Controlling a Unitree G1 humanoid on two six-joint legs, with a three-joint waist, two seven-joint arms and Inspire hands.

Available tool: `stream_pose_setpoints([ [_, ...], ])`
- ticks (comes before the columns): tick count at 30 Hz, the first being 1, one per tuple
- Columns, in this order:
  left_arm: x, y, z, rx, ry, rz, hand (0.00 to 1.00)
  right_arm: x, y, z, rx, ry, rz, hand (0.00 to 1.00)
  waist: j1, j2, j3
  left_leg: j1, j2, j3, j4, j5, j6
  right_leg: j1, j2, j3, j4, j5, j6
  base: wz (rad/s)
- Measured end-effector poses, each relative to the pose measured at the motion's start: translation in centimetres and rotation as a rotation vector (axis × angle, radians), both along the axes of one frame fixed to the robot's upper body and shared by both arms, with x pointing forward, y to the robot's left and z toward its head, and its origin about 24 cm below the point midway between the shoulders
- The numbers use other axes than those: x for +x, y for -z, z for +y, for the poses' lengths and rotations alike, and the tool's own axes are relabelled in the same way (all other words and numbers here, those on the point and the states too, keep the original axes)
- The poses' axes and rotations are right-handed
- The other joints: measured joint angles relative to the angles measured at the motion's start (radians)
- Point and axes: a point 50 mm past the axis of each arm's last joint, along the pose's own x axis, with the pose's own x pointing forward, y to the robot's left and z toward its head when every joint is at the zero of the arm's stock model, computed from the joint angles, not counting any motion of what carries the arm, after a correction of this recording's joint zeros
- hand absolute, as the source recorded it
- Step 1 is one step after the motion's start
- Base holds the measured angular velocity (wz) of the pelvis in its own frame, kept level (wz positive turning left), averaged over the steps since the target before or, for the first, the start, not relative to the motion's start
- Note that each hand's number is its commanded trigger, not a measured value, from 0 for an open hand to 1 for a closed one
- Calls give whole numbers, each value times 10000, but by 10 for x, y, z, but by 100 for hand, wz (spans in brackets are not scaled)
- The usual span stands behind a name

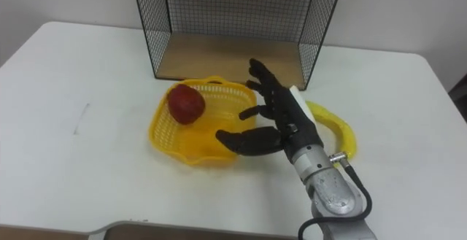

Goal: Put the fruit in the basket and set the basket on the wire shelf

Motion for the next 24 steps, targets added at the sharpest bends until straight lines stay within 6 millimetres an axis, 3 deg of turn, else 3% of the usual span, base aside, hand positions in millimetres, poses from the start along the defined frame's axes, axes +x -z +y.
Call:
stream_pose_setpoints([
  [8, 0, 0, -1, -17, 199, 62, 0, 0, 0, 0, 17, -17, -3, 0, 9, -31, -21, -37, -1, -9, 6, 0, 0, -30, -25, -7, -6, 0, 0, 0],
  [21, -1, 0, -1, -9, 250, 85, 0, 2, -2, 1, 10, -26, -70, 0, -1, 0, 30, -55, -3, -14, 8, 0, 0, -40, -5, -16, -11, 0, 0, 0],
  [24, 0, 0, 0, 2, 259, 70, 0, 4, -4, 0, -42, -11, -150, 0, -18, -44, 0, -56, -3, -16, 4, 0, 0, -53, -54, -7, -11, 0, 0, 0],
])
